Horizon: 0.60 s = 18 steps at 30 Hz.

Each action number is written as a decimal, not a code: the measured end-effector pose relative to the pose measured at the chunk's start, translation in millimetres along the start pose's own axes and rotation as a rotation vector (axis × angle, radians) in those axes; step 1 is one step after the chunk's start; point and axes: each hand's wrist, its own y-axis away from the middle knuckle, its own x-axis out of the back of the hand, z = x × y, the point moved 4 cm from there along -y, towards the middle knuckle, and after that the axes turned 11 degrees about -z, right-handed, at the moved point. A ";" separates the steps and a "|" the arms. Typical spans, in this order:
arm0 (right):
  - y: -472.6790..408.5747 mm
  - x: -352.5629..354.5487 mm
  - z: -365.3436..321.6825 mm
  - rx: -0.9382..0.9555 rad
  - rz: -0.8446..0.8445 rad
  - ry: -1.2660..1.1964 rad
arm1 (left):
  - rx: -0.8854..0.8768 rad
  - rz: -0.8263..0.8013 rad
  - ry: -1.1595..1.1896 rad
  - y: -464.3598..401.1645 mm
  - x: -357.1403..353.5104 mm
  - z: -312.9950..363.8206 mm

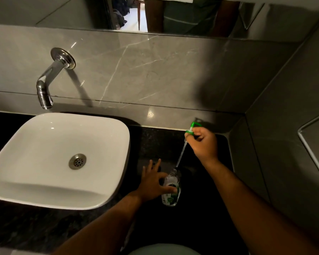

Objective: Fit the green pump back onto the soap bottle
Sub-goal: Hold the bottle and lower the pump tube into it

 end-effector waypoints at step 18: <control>93.4 -54.5 67.6 -0.207 -0.220 0.031 | 0.025 0.129 -0.082 5.1 -5.1 8.5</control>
